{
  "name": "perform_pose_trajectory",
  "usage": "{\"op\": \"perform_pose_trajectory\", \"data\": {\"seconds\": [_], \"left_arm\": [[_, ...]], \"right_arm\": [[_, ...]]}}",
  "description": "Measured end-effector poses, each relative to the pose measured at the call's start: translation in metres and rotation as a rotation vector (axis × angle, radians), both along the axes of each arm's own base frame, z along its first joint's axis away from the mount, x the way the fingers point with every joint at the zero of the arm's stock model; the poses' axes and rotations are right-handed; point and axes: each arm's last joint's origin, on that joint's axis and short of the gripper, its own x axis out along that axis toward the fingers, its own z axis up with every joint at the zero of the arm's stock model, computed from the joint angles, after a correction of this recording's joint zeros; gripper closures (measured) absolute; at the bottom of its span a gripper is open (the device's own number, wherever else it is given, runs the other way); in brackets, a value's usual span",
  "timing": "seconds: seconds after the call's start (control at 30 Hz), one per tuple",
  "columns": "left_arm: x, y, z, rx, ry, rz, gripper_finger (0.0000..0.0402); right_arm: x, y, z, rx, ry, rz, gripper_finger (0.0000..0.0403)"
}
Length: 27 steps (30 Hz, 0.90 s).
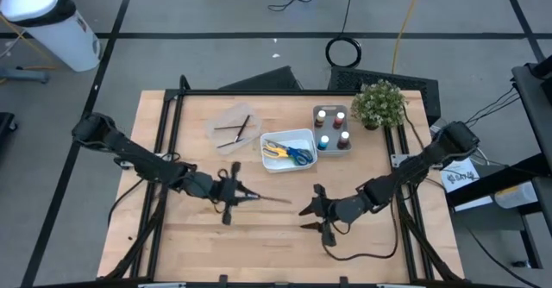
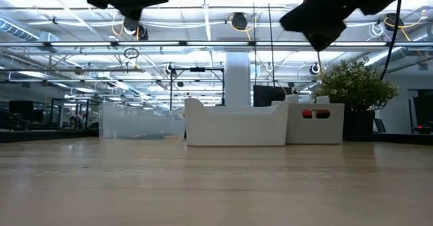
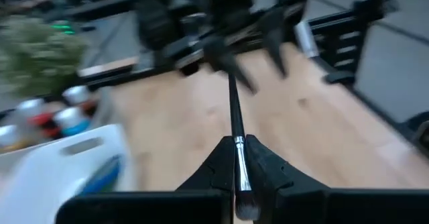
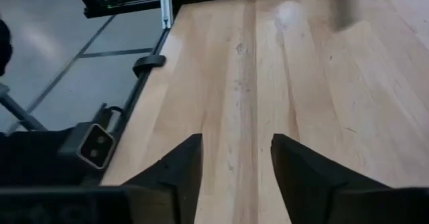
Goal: Pick & Place Paint Supplies
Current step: Put the silver paint brush in the transparent bin
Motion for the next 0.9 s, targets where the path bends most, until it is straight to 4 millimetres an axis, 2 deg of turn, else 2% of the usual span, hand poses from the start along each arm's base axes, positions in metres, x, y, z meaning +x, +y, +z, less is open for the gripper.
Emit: {"op": "perform_pose_trajectory", "data": {"seconds": [0.1, 0.2, 0.37, 0.47, 0.7, 0.9], "left_arm": [[-0.015, 0.018, 0.002, 0.008, -0.033, 0.099, 0.0385], [-0.033, 0.044, -0.006, -0.009, -0.055, 0.203, 0.0385], [-0.066, 0.09, -0.034, -0.12, -0.082, 0.415, 0.0385], [-0.082, 0.11, -0.048, -0.207, -0.1, 0.537, 0.0385], [-0.1, 0.138, -0.066, -0.346, -0.144, 0.687, 0.0385], [-0.107, 0.149, -0.084, -0.45, -0.093, 0.831, 0.0385]], "right_arm": [[-0.008, 0.0, 0.01, 0.005, 0.003, 0.009, 0.0225], [-0.012, 0.004, 0.015, -0.002, -0.021, 0.035, 0.0219], [-0.015, 0.01, 0.019, -0.047, -0.071, 0.086, 0.0222], [-0.014, 0.01, 0.018, -0.056, -0.073, 0.086, 0.0226], [-0.012, 0.006, 0.019, -0.052, -0.081, 0.07, 0.0228], [-0.012, 0.007, 0.02, -0.049, -0.086, 0.069, 0.023]]}}
